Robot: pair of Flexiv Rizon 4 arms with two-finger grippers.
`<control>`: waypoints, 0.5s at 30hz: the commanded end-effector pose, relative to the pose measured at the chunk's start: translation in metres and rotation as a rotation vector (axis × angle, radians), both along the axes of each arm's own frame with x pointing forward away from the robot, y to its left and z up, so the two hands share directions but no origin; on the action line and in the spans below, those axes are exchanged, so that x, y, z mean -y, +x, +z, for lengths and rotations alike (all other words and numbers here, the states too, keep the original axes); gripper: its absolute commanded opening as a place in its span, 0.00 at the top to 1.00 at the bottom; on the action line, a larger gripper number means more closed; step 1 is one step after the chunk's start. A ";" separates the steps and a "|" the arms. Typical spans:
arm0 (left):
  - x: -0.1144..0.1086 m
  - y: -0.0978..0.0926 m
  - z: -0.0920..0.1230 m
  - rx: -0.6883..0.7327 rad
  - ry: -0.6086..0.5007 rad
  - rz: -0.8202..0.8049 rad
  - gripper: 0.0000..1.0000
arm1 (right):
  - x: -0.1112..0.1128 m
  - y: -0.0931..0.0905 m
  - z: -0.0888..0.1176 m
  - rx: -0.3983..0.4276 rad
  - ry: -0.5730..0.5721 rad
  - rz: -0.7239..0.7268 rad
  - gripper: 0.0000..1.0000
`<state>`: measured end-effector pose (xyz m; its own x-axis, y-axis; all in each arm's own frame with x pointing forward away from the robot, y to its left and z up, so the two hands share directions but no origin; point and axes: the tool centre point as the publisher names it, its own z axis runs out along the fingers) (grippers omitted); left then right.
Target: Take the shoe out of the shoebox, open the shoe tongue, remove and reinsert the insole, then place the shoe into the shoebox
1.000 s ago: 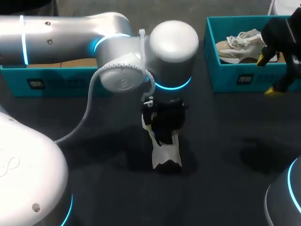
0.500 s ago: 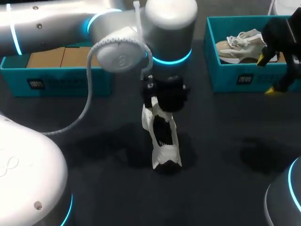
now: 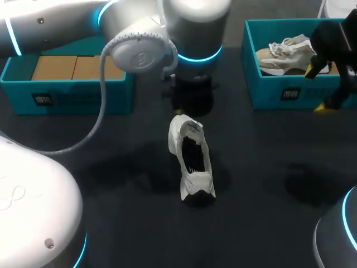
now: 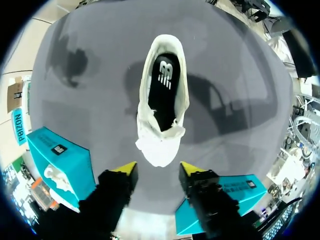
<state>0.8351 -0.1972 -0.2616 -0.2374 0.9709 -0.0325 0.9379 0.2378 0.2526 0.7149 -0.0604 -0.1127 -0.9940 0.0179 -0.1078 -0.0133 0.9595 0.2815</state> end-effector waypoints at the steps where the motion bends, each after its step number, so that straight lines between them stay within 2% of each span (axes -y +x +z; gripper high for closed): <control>1: 0.006 0.009 -0.012 -0.014 0.006 -0.001 0.56 | -0.001 0.002 0.000 -0.005 -0.003 0.000 0.00; 2: 0.006 0.011 -0.015 -0.015 0.005 -0.001 0.53 | -0.001 0.002 0.000 -0.005 -0.003 0.000 0.00; 7: 0.005 0.012 -0.028 -0.038 0.012 -0.014 0.53 | -0.001 0.002 0.000 -0.005 -0.003 0.000 0.00; 15: 0.004 0.000 -0.045 -0.073 0.024 -0.042 0.62 | -0.001 0.002 0.000 -0.005 -0.003 0.000 0.00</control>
<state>0.8353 -0.2013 -0.3015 -0.1997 0.9798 0.0110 0.9629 0.1941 0.1872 0.7146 -0.0605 -0.1126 -0.9940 0.0178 -0.1081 -0.0134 0.9594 0.2816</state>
